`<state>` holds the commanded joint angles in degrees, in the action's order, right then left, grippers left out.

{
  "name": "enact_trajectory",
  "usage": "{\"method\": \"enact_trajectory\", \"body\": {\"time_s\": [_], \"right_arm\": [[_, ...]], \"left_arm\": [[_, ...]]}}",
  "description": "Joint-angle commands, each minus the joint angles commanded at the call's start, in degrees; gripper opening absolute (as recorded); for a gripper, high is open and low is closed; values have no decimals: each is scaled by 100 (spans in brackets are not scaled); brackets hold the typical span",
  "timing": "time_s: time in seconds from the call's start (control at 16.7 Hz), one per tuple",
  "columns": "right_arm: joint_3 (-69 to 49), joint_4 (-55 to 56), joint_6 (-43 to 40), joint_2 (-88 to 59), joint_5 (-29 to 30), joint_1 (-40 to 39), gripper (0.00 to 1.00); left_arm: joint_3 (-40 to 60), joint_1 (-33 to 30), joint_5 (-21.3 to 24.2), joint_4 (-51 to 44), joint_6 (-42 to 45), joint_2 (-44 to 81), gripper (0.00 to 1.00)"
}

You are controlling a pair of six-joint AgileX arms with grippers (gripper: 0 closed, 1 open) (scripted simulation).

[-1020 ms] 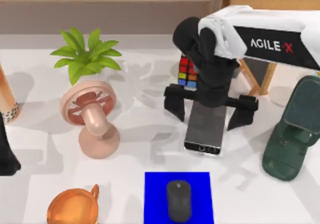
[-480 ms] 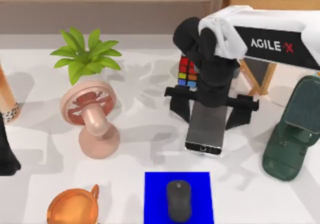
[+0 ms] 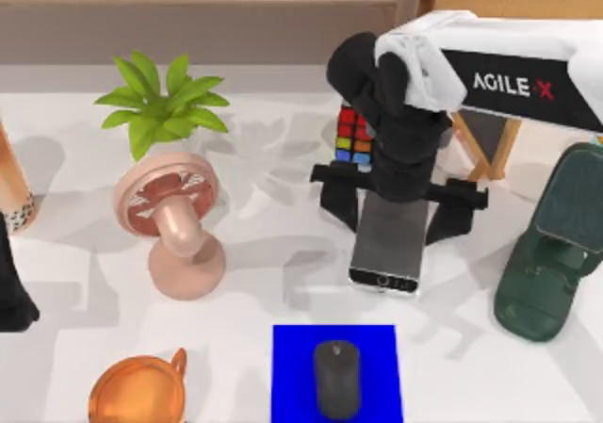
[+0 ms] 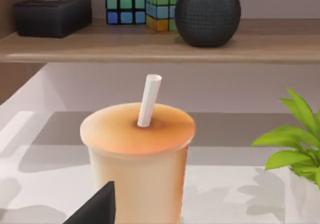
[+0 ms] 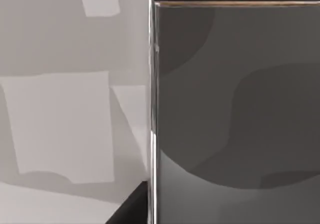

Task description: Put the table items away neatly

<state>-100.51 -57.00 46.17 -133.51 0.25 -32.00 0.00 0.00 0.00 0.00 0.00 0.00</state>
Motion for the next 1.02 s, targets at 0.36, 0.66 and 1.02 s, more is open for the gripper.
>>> {"method": "enact_trajectory", "body": {"time_s": [0.36, 0.66, 1.02], "right_arm": [[8, -48, -20, 80, 24, -4, 0], [36, -96, 365, 285, 95, -33, 0], [-229, -391, 206, 401, 80, 84, 0]], "left_arm": [[0, 0, 0, 0, 0, 0, 100], [0, 0, 0, 0, 0, 0, 100], [0, 0, 0, 0, 0, 0, 100]]}}
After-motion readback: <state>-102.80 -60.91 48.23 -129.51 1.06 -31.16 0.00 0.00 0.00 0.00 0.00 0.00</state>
